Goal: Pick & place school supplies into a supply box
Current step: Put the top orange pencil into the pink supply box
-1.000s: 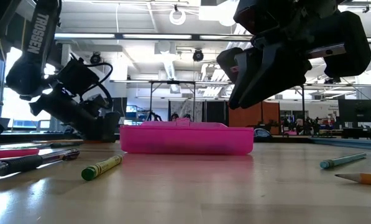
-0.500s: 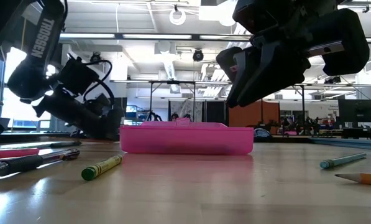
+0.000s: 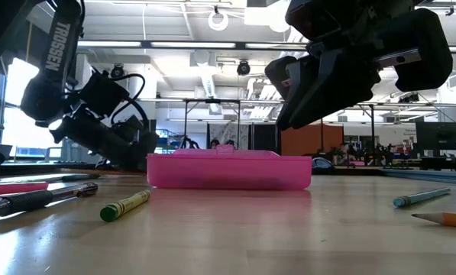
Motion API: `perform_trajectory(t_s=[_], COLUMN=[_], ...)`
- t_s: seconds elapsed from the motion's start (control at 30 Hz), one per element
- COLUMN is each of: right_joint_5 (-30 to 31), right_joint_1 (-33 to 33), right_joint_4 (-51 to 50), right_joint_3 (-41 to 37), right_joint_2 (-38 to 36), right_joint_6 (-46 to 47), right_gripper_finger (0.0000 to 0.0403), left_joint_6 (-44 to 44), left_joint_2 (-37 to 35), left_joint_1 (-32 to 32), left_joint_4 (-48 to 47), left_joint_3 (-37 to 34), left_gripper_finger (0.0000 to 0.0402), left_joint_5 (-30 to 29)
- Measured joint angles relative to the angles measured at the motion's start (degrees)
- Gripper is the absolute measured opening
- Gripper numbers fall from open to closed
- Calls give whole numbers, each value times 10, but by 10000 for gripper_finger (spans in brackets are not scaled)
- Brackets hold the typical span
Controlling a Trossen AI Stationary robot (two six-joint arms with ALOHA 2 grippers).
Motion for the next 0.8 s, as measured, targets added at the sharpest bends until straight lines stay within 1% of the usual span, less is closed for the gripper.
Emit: perform_trajectory(t_s=[0.1,0.37,0.5,0.57,0.67,0.8], right_joint_5=[0,0,0,0,0,0], right_joint_1=[0,0,0,0,0,0], right_joint_4=[0,0,0,0,0,0], right_joint_3=[0,0,0,0,0,0], right_joint_2=[0,0,0,0,0,0], right_joint_6=[0,0,0,1,2,2], right_gripper_finger=[58,57,57,57,57,58], left_joint_6=[0,-10,0,15,21,26], left_joint_2=[0,0,0,0,0,-19], left_joint_1=[0,0,0,0,0,0], left_joint_4=[2,43,33,29,45,36], left_joint_3=[0,0,-1,-2,-2,-6], left_gripper_finger=[9,9,10,22,50,85], left_joint_5=[3,43,40,38,38,25])
